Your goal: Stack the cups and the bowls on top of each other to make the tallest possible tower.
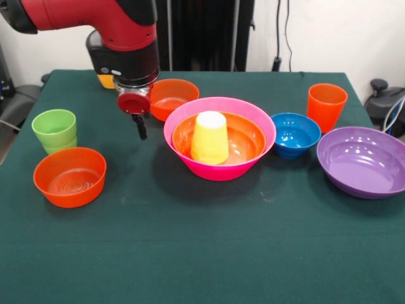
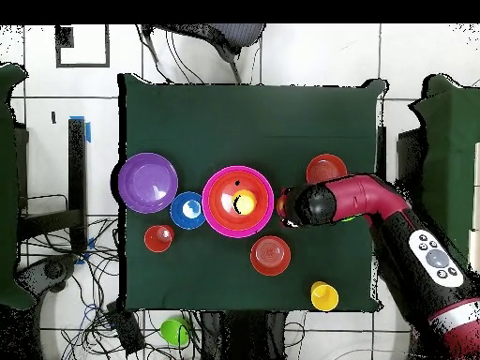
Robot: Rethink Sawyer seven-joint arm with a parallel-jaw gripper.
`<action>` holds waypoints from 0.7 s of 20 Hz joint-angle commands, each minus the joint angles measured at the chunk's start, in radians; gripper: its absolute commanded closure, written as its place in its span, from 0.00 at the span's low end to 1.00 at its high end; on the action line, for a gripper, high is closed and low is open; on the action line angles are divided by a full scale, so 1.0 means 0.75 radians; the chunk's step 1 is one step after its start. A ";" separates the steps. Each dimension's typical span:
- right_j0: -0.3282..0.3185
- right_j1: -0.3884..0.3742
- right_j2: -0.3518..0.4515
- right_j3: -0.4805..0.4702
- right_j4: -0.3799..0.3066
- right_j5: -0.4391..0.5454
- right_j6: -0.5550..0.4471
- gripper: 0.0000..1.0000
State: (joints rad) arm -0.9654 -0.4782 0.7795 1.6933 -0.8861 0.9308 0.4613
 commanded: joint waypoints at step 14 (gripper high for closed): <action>-0.222 -0.109 0.024 0.216 -0.121 0.010 -0.353 0.00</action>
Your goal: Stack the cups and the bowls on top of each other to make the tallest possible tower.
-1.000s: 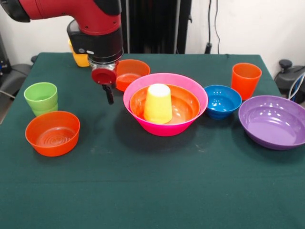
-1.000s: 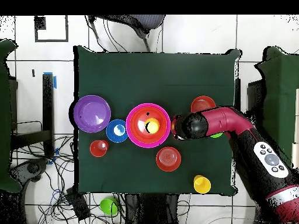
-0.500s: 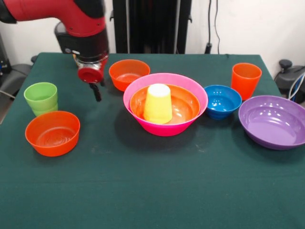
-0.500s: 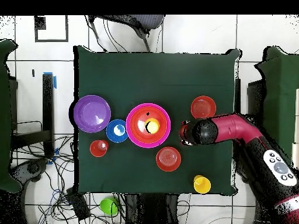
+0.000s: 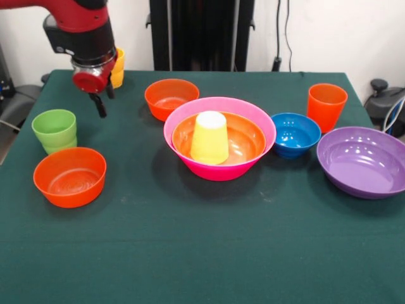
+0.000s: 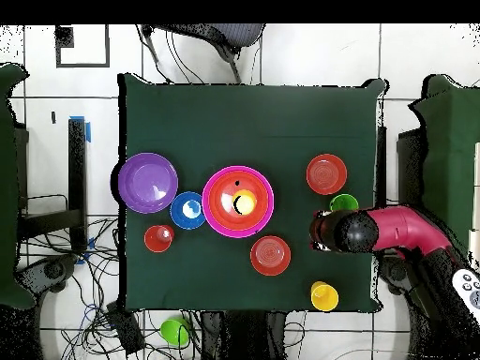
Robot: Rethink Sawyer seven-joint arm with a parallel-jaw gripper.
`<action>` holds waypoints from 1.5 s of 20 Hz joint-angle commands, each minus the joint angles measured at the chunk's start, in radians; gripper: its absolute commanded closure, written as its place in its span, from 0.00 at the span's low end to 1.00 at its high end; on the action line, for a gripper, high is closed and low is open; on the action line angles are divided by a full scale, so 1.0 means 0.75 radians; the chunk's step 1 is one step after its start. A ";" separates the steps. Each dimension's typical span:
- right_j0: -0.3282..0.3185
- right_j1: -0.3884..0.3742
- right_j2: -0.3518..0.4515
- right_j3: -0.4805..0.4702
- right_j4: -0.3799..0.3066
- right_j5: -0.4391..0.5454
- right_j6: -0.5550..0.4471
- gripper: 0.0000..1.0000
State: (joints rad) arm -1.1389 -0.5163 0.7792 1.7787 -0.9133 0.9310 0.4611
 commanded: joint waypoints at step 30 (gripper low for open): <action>0.002 0.089 0.192 0.302 0.243 -0.481 0.182 0.00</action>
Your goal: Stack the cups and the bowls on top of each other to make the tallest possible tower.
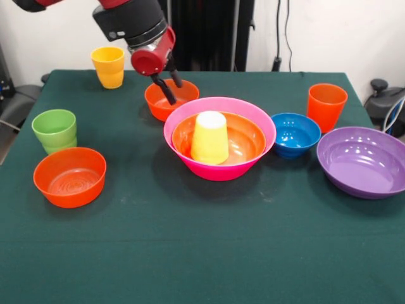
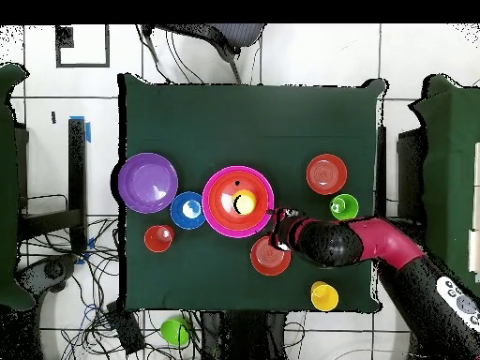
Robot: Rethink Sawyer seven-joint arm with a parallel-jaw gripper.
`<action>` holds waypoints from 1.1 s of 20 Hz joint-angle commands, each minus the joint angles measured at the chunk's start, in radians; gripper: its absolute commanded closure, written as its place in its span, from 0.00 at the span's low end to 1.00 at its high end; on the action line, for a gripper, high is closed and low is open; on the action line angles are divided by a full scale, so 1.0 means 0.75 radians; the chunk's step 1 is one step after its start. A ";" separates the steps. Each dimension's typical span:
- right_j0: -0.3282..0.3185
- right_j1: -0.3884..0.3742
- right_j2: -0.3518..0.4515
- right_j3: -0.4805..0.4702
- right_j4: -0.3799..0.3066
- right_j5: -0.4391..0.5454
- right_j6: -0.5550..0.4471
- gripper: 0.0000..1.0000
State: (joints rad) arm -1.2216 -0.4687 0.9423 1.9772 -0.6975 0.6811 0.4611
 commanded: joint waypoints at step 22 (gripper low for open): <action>0.266 0.040 -0.270 -0.083 -0.118 -0.259 0.133 0.00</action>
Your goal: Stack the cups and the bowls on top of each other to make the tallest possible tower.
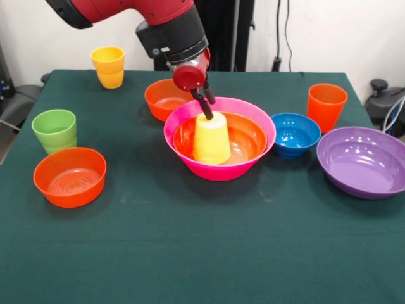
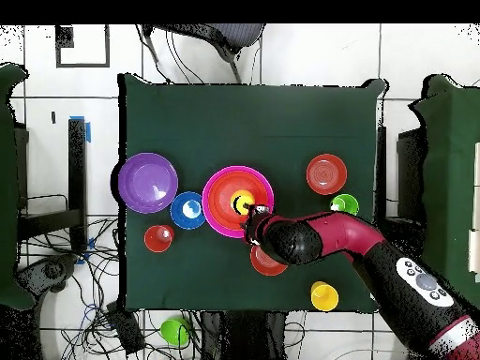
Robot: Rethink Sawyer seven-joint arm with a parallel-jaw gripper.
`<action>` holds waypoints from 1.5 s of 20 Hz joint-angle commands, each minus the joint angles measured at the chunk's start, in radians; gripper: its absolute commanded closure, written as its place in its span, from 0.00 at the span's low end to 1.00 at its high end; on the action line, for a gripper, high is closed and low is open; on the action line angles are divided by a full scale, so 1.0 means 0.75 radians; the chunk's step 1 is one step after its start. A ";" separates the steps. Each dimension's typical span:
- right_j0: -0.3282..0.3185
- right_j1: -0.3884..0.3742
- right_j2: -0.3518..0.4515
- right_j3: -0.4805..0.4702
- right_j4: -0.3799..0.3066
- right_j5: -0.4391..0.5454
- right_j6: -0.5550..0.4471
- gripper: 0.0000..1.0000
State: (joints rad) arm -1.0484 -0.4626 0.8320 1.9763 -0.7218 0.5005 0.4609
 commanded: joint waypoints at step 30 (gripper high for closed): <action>-0.189 -0.048 0.102 0.013 0.023 0.155 -0.067 0.00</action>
State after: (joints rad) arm -1.2119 -0.4805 0.8754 1.9763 -0.7104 0.4967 0.4609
